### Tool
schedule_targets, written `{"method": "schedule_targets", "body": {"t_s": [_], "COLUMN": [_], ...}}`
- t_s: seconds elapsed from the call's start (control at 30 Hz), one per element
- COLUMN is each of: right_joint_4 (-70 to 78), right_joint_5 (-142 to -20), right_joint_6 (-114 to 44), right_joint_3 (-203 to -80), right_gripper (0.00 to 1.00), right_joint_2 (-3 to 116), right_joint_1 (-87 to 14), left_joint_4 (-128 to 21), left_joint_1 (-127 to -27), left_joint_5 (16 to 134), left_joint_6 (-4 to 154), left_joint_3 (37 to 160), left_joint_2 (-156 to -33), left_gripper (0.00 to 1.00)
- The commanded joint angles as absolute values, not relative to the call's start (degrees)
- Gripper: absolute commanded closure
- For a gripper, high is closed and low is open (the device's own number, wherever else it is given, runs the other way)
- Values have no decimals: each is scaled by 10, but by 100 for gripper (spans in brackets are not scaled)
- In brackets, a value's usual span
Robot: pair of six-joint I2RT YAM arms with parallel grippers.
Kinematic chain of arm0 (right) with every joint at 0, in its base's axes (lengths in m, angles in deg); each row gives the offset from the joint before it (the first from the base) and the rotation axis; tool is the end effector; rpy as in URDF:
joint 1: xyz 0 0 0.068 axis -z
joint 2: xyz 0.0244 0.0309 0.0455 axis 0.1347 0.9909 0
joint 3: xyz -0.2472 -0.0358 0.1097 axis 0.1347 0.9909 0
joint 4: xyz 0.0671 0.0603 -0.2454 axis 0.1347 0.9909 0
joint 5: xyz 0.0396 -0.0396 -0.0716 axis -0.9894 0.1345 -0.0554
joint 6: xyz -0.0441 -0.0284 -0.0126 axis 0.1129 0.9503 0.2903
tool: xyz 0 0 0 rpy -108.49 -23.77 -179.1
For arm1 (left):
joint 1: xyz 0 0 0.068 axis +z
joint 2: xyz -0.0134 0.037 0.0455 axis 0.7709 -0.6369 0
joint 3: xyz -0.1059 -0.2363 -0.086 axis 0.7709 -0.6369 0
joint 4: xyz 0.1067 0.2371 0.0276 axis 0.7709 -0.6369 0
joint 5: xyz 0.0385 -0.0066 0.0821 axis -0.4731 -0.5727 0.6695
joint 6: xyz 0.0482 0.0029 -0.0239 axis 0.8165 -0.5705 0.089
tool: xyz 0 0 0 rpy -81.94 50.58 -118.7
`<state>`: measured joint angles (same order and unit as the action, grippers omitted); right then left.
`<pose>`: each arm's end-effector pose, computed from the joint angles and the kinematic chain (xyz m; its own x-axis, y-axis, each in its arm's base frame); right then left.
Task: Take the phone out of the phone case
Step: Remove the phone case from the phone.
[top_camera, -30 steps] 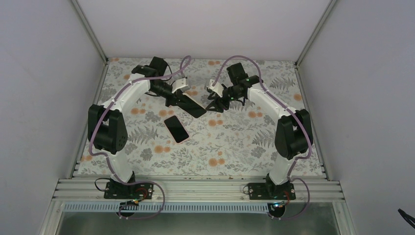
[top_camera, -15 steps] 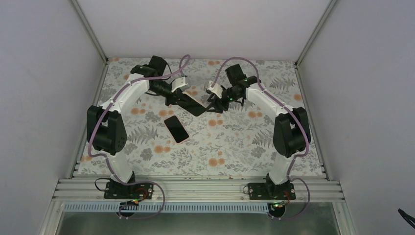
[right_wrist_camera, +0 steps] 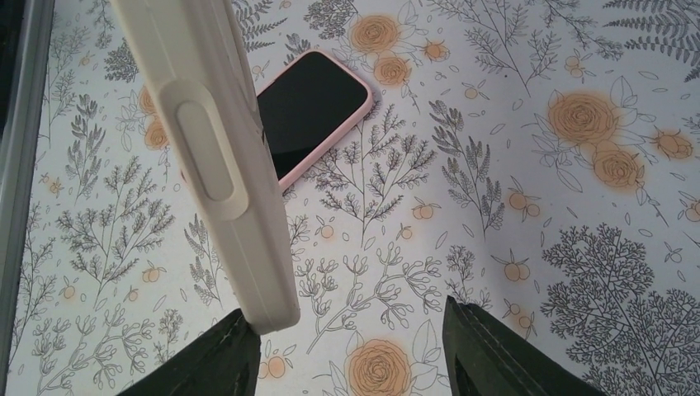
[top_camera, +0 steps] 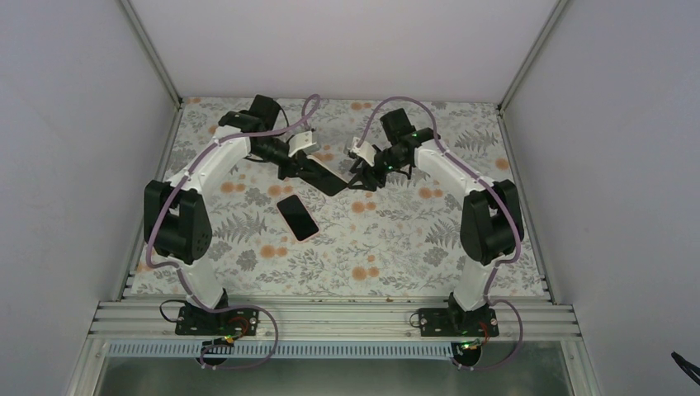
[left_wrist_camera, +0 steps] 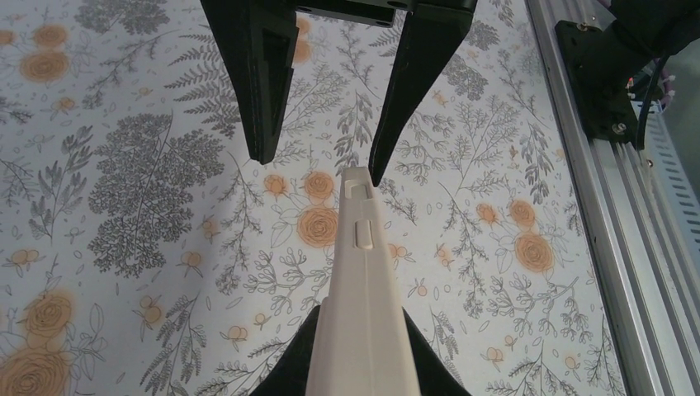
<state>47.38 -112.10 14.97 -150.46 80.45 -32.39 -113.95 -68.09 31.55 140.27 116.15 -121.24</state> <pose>0.3389 0.1802 0.2480 -0.2042 -0.6790 -0.7052 -0.9779 0.1746 0.1150 0.3340 -0.1356 0.2859 -0.1923 0.5846 -0.7882 0.9803 0.0773 -0.1818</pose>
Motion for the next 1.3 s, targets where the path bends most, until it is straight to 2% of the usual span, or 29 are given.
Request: {"method": "schedule_targets", "body": {"t_s": [0.0, 0.43, 0.8, 1.27], "right_joint_4": [477, 484, 614, 498], "right_joint_5": [-1106, -1105, -1179, -1133], "right_joint_6": [165, 173, 292, 192], "right_joint_3": [-1515, -1558, -1522, -1540], "right_gripper": [43, 44, 31, 35], "right_joint_2": [811, 852, 801, 818], "right_joint_1": [-304, -301, -301, -324], "left_joint_4": [-1145, -1148, -1105, -1107], "left_joint_1": [-683, -693, -694, -693], "left_joint_5": [273, 277, 304, 302], "left_joint_6": [1417, 1417, 1390, 1390], "left_joint_3": [1162, 1158, 1148, 1143], "left_joint_2": [-1177, -1178, -1180, -1173], "left_gripper": [98, 98, 98, 98]}}
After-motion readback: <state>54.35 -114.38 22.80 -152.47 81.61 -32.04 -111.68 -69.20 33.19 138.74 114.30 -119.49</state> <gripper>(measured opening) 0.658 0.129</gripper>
